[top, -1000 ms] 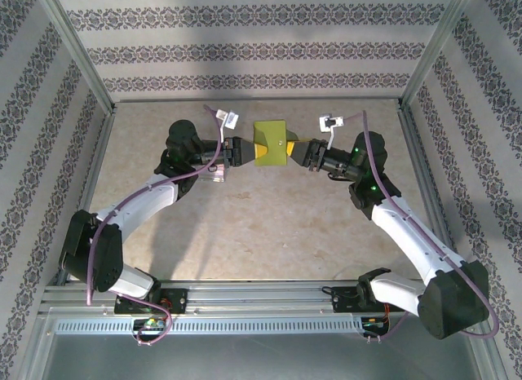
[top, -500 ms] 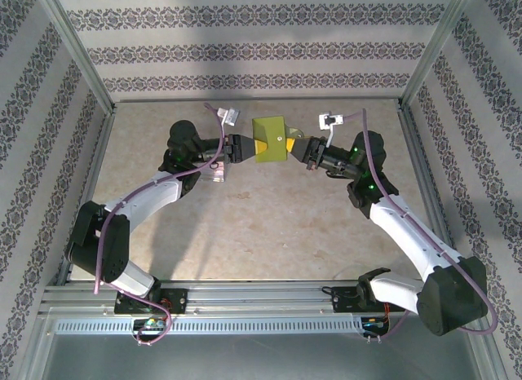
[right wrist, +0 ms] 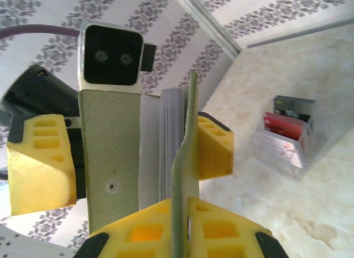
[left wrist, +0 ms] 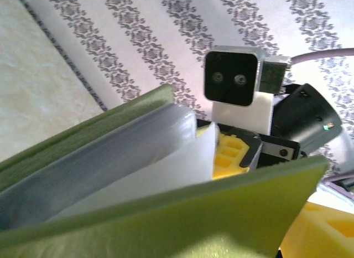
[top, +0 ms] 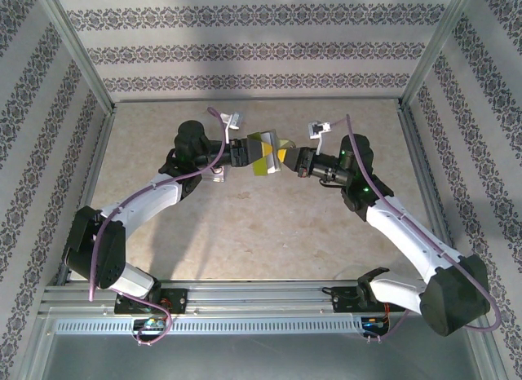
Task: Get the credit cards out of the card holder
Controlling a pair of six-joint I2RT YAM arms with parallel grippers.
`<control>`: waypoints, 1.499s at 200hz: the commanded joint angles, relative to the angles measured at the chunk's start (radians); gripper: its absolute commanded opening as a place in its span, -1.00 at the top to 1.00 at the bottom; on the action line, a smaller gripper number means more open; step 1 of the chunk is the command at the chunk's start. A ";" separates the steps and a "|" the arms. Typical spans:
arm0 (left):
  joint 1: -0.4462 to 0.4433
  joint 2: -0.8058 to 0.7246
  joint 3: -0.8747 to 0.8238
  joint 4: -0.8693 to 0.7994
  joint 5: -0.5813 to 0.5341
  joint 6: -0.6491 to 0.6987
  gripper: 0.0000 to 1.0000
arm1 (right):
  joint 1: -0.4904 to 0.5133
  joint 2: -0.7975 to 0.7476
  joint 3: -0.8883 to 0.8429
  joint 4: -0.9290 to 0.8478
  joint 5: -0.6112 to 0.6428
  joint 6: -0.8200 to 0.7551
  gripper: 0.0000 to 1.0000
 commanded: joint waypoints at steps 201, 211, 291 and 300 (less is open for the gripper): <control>-0.049 0.057 0.040 -0.149 -0.093 0.067 -1.00 | 0.087 -0.070 0.111 -0.298 0.340 -0.164 1.00; -0.049 0.059 0.039 -0.151 -0.096 0.067 -0.99 | 0.087 -0.073 0.110 -0.298 0.346 -0.166 1.00; -0.058 0.073 0.047 -0.164 -0.083 0.069 -0.86 | 0.093 -0.072 0.110 -0.295 0.360 -0.161 1.00; -0.060 0.075 0.048 -0.164 -0.083 0.070 -0.86 | 0.093 -0.071 0.112 -0.296 0.363 -0.163 1.00</control>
